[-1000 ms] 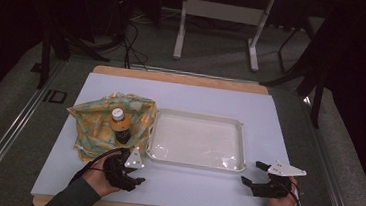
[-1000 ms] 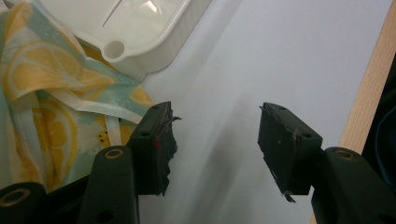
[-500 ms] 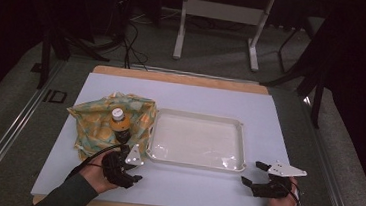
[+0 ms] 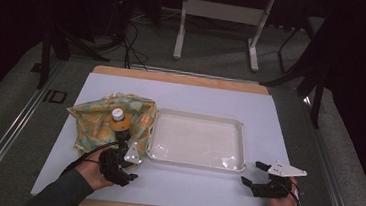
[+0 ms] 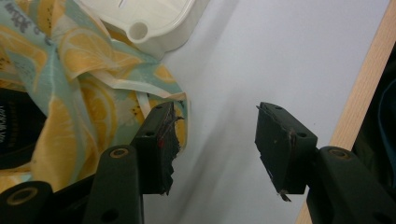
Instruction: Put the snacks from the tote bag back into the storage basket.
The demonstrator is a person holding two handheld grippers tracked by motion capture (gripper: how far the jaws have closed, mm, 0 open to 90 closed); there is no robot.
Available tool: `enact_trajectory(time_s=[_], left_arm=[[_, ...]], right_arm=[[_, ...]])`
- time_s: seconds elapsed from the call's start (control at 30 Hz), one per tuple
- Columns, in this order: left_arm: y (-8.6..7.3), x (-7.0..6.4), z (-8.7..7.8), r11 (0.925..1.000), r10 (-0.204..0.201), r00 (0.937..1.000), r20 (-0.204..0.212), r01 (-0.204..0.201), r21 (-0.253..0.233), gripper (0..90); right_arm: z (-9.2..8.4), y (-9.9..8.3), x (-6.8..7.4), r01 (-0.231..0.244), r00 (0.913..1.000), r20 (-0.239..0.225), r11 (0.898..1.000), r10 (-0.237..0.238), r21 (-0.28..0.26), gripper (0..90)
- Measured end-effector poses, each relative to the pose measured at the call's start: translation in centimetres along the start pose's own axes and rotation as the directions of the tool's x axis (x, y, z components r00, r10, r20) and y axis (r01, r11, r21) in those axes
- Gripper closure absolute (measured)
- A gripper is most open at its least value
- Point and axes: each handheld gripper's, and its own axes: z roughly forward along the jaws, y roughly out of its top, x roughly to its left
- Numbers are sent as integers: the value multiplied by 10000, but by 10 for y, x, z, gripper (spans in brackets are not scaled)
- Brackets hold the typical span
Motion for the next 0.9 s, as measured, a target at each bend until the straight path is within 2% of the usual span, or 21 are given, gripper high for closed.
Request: enact_trajectory(time_s=[0.47,0.9], left_arm=[[6,6,-16,9990,359,9994,29,-360,254,495],[7,15,-27,9981,394,9992,-43,-391,477,506]], right_arm=[[0,0,-1,-8,10000,-57,10000,7,-35,143],[-1,0,-1,2,10000,-69,10000,-2,-43,143]])
